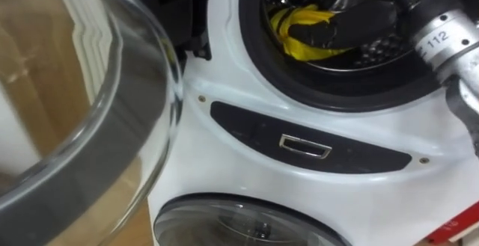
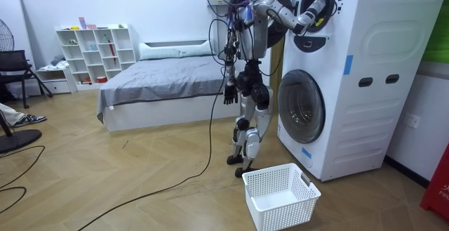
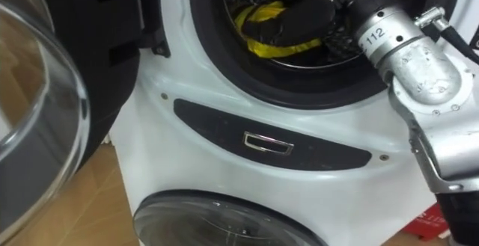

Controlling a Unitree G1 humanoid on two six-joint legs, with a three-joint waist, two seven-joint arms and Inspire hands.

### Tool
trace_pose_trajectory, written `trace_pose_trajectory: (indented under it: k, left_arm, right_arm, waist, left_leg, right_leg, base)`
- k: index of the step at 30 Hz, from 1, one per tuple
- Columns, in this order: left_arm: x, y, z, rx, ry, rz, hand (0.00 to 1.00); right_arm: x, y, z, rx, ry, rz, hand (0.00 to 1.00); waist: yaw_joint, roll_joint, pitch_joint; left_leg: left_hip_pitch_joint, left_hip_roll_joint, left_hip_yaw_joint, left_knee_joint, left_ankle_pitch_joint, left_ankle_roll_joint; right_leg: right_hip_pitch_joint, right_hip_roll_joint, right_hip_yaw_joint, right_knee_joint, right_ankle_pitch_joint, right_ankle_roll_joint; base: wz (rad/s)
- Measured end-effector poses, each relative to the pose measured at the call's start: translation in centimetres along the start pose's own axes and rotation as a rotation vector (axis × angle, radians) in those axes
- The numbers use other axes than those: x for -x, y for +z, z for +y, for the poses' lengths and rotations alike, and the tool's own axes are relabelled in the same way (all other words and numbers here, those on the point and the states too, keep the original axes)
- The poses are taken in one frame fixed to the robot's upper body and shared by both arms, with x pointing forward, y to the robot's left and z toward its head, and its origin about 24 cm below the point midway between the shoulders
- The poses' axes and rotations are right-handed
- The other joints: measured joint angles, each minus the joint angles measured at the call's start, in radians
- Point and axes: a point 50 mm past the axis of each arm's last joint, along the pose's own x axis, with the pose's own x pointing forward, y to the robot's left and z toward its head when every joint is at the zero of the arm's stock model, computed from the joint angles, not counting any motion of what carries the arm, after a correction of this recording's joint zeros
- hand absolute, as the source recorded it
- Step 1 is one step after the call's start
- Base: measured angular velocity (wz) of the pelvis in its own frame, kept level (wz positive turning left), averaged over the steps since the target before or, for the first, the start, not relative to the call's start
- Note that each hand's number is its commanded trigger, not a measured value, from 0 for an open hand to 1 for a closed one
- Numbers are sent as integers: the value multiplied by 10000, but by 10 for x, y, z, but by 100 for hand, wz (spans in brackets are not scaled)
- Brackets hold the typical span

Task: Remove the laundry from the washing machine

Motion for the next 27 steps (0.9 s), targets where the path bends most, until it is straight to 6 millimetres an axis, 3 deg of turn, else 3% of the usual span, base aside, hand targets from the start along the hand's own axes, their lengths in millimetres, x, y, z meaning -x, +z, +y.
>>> trace_pose_trajectory:
  k: [4, 18, 23, 27]
  left_arm:
    - [0, 2, 2, -62, 84, -64, 0]
    - [-1, 6, 1, -449, 70, -87, 0]
    - [-2, 10, 1, -561, 69, -128, 0]
    - [-3, 14, 7, -628, 133, -101, 0]
  right_arm:
    - [2, 2, -9, 203, -14, 61, 0]
    - [3, 4, -9, 707, 561, 102, 0]
    - [5, -18, -3, 1237, 1422, 1208, 0]
    - [12, -35, 4, 1719, 2181, 2094, 0]
  waist:
    - [-195, -25, -18]
    - [-389, 0, -29]
    - [-496, -31, -25]
    - [-436, -264, -51]
  left_leg:
    - [-33, -13, -6, 23, -1, 1]
    - [-126, -31, -84, 127, 0, 0]
    - [15, -63, -133, 103, 3, 2]
    - [25, -68, -147, 126, 3, 2]
  right_leg:
    - [-1, -5, 45, -41, -1, 1]
    - [25, -26, -106, -35, 0, 1]
    - [195, -44, -176, -65, -25, 9]
    - [226, -44, -182, -59, -24, 8]
  base:
    - [-2]
    - [3]
    - [5]
    - [0]
